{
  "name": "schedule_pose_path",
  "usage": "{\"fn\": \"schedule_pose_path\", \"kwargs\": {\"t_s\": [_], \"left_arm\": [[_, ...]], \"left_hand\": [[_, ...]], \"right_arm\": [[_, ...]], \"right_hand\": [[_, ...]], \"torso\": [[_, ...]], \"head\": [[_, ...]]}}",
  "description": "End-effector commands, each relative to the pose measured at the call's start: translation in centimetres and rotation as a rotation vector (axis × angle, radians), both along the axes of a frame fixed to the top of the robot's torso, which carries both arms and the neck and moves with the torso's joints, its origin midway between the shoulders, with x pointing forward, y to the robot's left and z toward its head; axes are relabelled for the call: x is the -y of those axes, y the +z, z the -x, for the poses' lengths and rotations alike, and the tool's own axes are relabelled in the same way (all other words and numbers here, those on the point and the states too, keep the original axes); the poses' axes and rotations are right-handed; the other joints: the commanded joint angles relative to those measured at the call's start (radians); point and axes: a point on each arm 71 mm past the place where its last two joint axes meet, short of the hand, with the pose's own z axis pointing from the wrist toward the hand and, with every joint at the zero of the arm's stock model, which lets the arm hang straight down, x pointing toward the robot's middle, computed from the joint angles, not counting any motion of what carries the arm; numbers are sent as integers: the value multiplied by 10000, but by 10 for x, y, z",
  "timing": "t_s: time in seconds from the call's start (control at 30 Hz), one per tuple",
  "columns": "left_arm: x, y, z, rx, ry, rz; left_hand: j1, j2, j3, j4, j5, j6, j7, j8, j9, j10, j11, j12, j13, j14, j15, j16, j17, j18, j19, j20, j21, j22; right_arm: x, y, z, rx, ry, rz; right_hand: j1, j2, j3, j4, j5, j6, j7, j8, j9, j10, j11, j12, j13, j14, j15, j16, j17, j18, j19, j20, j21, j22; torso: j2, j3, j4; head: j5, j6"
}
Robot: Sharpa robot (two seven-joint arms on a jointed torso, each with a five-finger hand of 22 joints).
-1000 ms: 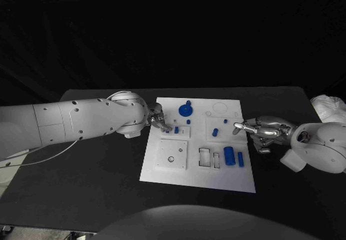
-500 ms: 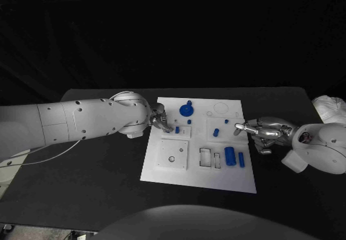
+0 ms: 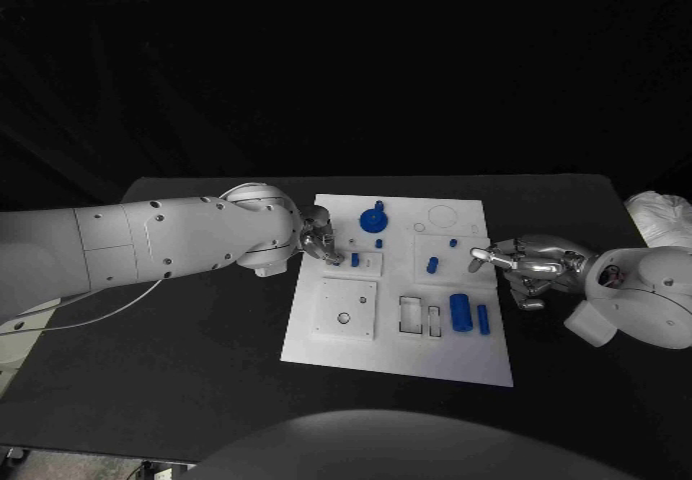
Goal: Assemble the parts on the task board
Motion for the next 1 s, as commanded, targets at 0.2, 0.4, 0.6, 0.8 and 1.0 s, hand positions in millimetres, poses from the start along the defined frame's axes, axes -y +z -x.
{"fn": "schedule_pose_path", "kwargs": {"t_s": [0.2,0.4,0.6,0.8,1.0], "left_arm": [[2,1,0,106,46,278],[4,3,-1,374,83,530],[5,5,-2,518,88,683],[3,4,-1,446,142,737],[2,4,-1,381,167,724]], "left_hand": [[-217,-588,1569,-328,-84,80,-121,358,354,1043,-104,25,2633,1033,-102,25,2630,-55,630,-137,75,2403],[-325,-751,2149,-341,-119,81,-129,460,459,1043,-109,25,2633,1033,-133,25,2630,-64,651,-143,105,2413],[-329,-928,2766,-463,-136,111,-131,542,535,1043,-124,25,2633,1033,-142,25,2630,-66,660,-165,116,2417],[-304,-1040,3110,-608,-141,136,-121,579,568,1043,-124,25,2633,1033,-143,25,2630,-68,666,-171,124,2420],[-303,-1105,3247,-691,-93,177,-120,605,582,1043,-124,25,2633,1033,-146,25,2630,-68,667,-173,124,2420]], "right_arm": [[-1,-2,2,-157,204,29],[-1,-2,2,-188,201,49],[-1,-3,2,-214,203,67],[-1,-3,2,-250,204,94],[-1,-3,2,-278,215,115]], "right_hand": [[69,35,37,5,34,-22,16,-52,-11,349,-70,-60,540,240,1,-42,1600,42,-68,-34,-49,1260],[73,38,49,7,35,-14,18,-52,-13,346,-66,-61,537,233,3,-50,1591,44,-74,-32,-57,1257],[73,38,49,7,35,-14,18,-52,-13,346,-66,-61,537,233,3,-50,1591,44,-74,-32,-57,1257],[73,38,49,7,35,-14,18,-52,-13,346,-66,-61,537,233,3,-50,1591,44,-74,-32,-57,1257],[75,43,65,12,35,-5,21,-53,-15,328,-62,-71,524,222,6,-61,1579,50,-92,-30,-87,1249]], "torso": [[-1,-3,-8],[0,2,-10],[-1,6,-15],[-5,10,-2],[-5,5,1]], "head": [[3,0],[-2,0],[-30,0],[-52,0],[-49,0]]}}
